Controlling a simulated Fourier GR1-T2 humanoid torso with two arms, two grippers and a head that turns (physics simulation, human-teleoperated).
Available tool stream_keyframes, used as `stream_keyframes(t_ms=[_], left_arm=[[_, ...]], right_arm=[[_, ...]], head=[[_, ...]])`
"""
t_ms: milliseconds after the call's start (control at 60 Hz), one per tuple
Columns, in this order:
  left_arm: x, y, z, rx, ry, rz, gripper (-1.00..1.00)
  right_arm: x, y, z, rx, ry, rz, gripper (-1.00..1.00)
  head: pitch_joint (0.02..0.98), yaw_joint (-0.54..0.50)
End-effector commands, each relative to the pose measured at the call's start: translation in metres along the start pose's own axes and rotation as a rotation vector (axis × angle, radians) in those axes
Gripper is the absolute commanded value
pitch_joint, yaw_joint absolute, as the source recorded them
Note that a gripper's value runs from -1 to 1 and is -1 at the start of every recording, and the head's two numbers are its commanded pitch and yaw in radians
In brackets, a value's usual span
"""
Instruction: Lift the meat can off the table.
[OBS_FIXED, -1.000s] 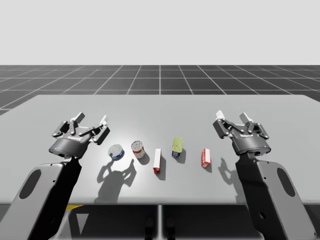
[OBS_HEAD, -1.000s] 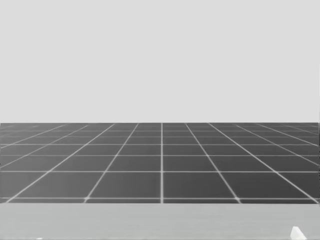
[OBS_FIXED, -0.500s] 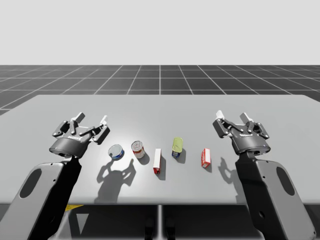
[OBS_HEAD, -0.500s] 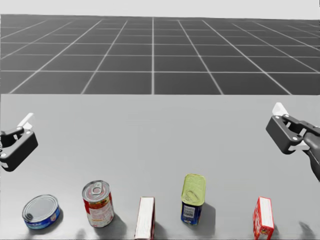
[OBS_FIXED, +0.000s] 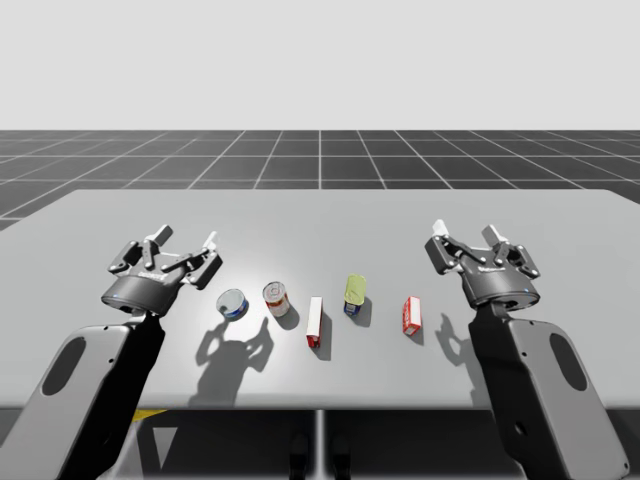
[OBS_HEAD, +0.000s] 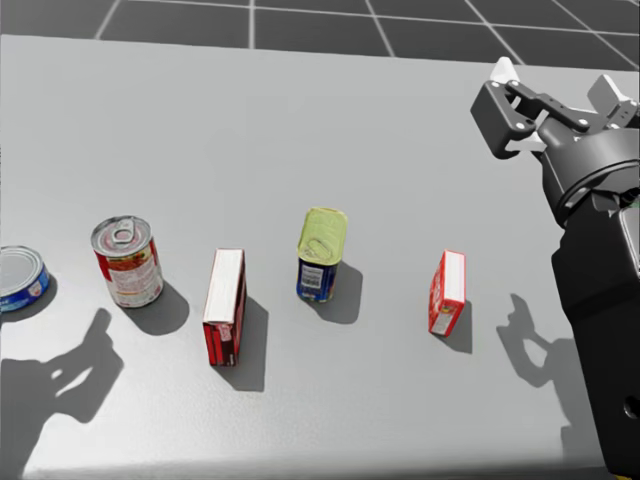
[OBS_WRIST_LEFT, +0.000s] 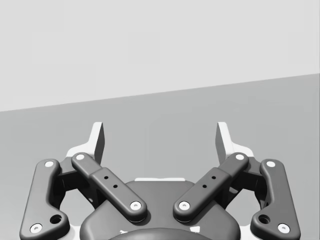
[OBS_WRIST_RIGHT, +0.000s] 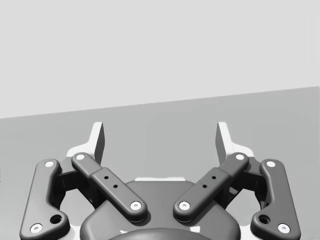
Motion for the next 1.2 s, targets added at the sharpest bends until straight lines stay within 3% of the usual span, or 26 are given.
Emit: stream_keyframes(t_ms=[17, 117, 167, 217, 250, 317, 367, 417, 500, 517, 733, 1000, 1117, 1200], left_arm=[[0.0, -0.002, 0.0, 0.0, 0.003, 0.001, -1.0], [0.0, -0.002, -0.001, 0.001, 0.005, 0.003, -1.0], [0.0, -0.002, -0.001, 0.0, 0.005, 0.005, -1.0], [0.0, -0.002, 0.0, 0.0, 0.005, 0.006, -1.0], [-0.001, -0.001, 0.0, -0.001, 0.005, 0.008, -1.0], [-0.001, -0.001, 0.0, -0.001, 0.006, 0.009, -1.0], [-0.001, -0.001, 0.0, -0.002, 0.006, 0.01, -1.0], [0.0, -0.001, 0.0, -0.003, 0.005, 0.011, -1.0], [0.0, -0.001, 0.0, -0.005, 0.005, 0.011, -1.0], [0.0, -0.001, 0.0, -0.006, 0.006, 0.012, -1.0], [0.0, -0.001, 0.0, -0.011, 0.008, 0.015, -1.0], [0.0, -0.001, 0.0, -0.011, 0.012, 0.015, -1.0], [-0.001, -0.002, 0.0, -0.01, 0.014, 0.015, -1.0], [-0.001, -0.001, 0.001, -0.009, 0.015, 0.016, -1.0]], right_arm=[[0.005, 0.012, 0.006, -0.012, 0.036, -0.046, -1.0], [0.012, 0.031, 0.022, -0.082, 0.041, 0.009, -1.0], [0.012, 0.052, 0.036, -0.094, 0.057, -0.009, -1.0], [0.007, 0.068, 0.047, -0.107, 0.04, 0.028, -1.0], [0.003, 0.083, 0.059, -0.081, 0.046, 0.021, -1.0], [-0.002, 0.099, 0.071, -0.086, 0.033, 0.044, -1.0], [-0.004, 0.107, 0.078, -0.076, 0.035, 0.035, -1.0], [-0.006, 0.119, 0.087, -0.076, 0.04, 0.006, -1.0], [-0.009, 0.128, 0.095, -0.074, 0.044, 0.002, -1.0], [-0.011, 0.135, 0.101, -0.073, 0.065, -0.023, -1.0], [-0.04, 0.154, 0.116, -0.042, 0.163, 0.012, -1.0], [-0.079, 0.171, 0.135, -0.011, 0.278, 0.089, -1.0], [-0.091, 0.174, 0.136, -0.015, 0.298, 0.111, -1.0], [-0.1, 0.175, 0.132, -0.033, 0.295, 0.144, -1.0]], head=[[0.807, -0.15], [0.804, -0.14], [0.804, -0.15], [0.804, -0.15], [0.803, -0.15], [0.799, -0.15], [0.798, -0.15], [0.796, -0.15], [0.796, -0.15], [0.796, -0.14], [0.799, -0.14], [0.805, -0.14], [0.807, -0.14], [0.808, -0.13]])
